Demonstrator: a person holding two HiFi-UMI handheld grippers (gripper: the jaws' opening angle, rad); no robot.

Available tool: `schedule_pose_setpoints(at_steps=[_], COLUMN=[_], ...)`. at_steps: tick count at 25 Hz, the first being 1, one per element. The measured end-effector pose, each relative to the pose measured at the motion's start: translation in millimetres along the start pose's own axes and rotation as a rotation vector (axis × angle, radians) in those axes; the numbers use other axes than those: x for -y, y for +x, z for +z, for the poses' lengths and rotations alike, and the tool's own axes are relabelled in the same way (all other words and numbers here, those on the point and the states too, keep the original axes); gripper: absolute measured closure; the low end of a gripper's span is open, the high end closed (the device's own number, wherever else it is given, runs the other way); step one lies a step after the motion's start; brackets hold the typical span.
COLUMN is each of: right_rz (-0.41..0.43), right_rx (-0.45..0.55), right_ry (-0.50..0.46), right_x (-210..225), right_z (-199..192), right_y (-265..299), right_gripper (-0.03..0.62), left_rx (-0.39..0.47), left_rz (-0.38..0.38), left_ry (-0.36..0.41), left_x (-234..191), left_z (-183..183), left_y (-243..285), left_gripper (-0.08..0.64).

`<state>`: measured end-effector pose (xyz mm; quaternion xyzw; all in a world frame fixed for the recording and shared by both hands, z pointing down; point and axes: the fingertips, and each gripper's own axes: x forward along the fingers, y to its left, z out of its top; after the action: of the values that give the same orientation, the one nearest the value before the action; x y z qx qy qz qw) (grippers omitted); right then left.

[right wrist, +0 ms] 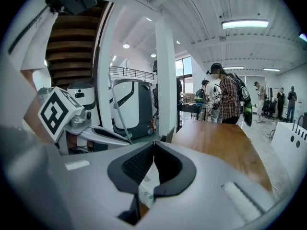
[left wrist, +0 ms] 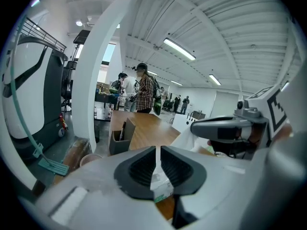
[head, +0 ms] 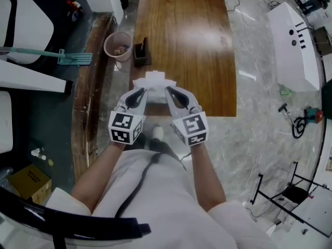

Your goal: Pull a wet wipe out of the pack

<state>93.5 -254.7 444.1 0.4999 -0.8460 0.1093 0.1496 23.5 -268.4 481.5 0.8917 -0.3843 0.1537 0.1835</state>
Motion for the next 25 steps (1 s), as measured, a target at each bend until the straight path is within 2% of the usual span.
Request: schedule_pose_setpoints(at_steps=[12, 25], right_rz=[-0.07, -0.098], right_rx=[0.13, 0.171], right_ry=[0.047, 0.064], right_x=[7, 14], right_z=[33, 43], right_y=[-28, -41], right_gripper=[0.58, 0.58], left_rx=[0.081, 0.107], left_rz=[0.005, 0.011], left_ry=[0.016, 0.033], left_x=[-1, -1], left_z=[34, 43], left_y=[-18, -22], left_gripper=[0.535, 0.555])
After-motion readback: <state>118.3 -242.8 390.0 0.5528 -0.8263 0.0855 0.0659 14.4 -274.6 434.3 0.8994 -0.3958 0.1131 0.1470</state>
